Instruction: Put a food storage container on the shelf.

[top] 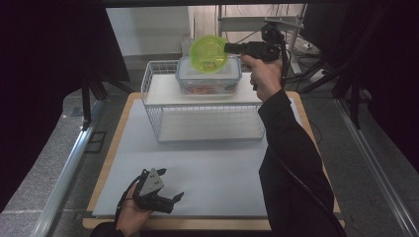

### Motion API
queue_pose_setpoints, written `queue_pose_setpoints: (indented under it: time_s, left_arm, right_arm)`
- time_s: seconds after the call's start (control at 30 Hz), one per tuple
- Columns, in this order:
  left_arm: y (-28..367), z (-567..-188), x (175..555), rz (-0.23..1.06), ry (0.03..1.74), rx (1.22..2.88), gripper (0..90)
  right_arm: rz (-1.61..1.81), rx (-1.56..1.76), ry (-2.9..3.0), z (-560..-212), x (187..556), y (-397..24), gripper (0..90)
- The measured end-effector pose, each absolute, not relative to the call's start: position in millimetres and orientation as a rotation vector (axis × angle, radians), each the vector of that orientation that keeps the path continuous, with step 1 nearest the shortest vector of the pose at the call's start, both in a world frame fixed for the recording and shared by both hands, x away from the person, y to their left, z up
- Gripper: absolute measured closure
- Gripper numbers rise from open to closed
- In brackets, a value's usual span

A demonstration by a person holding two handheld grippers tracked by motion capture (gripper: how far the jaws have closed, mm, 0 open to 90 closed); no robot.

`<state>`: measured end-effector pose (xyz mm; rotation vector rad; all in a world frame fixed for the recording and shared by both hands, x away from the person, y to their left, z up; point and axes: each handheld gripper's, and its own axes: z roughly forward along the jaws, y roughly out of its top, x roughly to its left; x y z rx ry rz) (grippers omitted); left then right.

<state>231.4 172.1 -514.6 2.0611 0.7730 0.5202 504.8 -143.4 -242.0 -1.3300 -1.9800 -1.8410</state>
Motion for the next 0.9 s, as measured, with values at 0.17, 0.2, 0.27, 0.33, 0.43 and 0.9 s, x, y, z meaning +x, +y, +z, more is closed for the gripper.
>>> queue_pose_setpoints:
  time_s: [0.17, 0.2, 0.27, 0.33, 0.43, 0.9]
  left_arm:
    - [172.1, -514.5, 231.2, 0.520, 0.770, 2.061, 4.4]
    - [172.1, -514.5, 231.1, 0.520, 0.769, 2.061, 4.4]
    - [172.0, -514.5, 231.1, 0.518, 0.768, 2.061, 4.4]
    - [171.8, -514.7, 231.1, 0.519, 0.766, 2.063, 4.4]
    - [171.4, -514.7, 230.8, 0.518, 0.762, 2.065, 4.3]
    - [171.0, -515.2, 231.0, 0.511, 0.758, 2.070, 4.4]
  right_arm:
    - [-1.818, -1.351, -1.982, -244.0, 510.8, -136.1, 84.2]
    - [-1.803, -1.367, -1.995, -244.4, 512.1, -134.4, 84.1]
    - [-1.801, -1.382, -1.987, -245.5, 513.9, -132.4, 84.0]
    - [-1.806, -1.400, -1.993, -245.2, 514.8, -131.1, 83.5]
    - [-1.804, -1.442, -2.017, -243.7, 515.8, -128.8, 82.0]
    - [-1.832, -1.551, -2.012, -250.1, 522.6, -129.2, 77.7]
